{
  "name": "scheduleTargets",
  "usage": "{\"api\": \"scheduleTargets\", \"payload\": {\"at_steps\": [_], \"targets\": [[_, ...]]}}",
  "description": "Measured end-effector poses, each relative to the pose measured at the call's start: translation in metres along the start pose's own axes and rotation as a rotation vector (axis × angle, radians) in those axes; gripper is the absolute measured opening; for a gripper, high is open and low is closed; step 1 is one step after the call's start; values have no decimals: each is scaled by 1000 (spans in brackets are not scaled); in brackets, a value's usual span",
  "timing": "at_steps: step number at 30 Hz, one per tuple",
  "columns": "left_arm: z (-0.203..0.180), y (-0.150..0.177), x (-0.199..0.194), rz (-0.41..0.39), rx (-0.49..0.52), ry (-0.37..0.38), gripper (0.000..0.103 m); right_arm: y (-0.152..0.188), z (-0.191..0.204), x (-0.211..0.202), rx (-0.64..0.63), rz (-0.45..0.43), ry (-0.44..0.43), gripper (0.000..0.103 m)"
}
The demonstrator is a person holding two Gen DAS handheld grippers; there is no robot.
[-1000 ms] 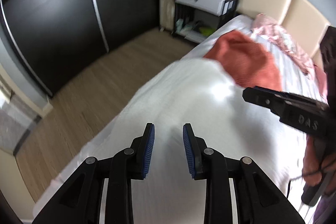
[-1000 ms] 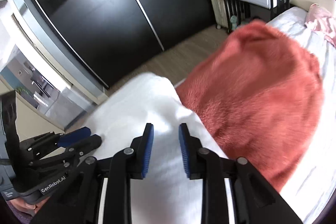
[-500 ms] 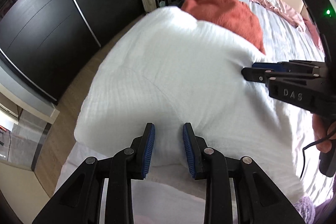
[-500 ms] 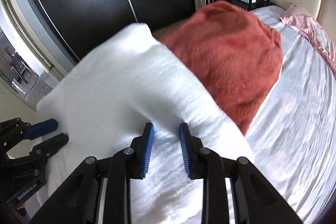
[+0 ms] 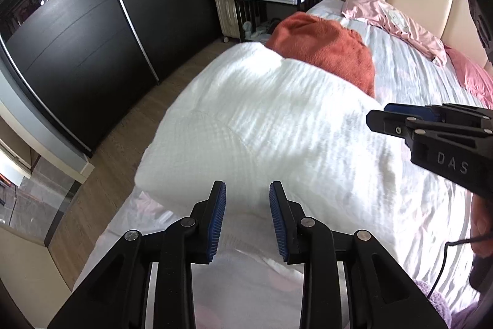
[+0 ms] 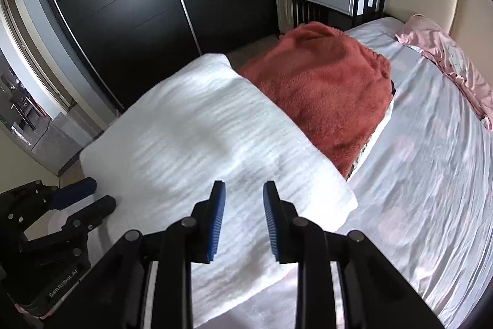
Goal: Fold clothes
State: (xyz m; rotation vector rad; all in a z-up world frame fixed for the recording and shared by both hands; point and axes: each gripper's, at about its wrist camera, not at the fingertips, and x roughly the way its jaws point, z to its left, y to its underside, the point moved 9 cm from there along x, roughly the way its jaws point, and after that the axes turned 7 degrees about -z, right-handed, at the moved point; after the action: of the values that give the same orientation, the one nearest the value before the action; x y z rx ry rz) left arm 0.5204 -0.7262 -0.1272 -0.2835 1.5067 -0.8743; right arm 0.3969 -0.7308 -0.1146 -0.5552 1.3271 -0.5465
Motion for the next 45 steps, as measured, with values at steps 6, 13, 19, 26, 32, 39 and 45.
{"api": "scheduleTargets", "payload": {"at_steps": [6,13,19,26,32,39,45], "targets": [[-6,-9,-38,-88,-5,-17,32,-3,19,-52,-6,-82,4,53],[-14,-14,-85,-210,-4,-52,51,12,24,-112,24,-187,13,61],[-20,-12,-121,-293,-30,-78,67,30,31,-154,23,-269,43,65],[-26,7,-139,-337,-34,-144,79,64,28,-179,70,-306,67,67],[-31,40,-137,-319,-38,-179,79,97,19,-175,120,-293,75,69],[-41,77,-135,-290,-26,-200,79,132,21,-171,118,-282,81,70],[-49,94,-135,-265,-18,-206,79,149,23,-174,104,-279,84,70]]}}
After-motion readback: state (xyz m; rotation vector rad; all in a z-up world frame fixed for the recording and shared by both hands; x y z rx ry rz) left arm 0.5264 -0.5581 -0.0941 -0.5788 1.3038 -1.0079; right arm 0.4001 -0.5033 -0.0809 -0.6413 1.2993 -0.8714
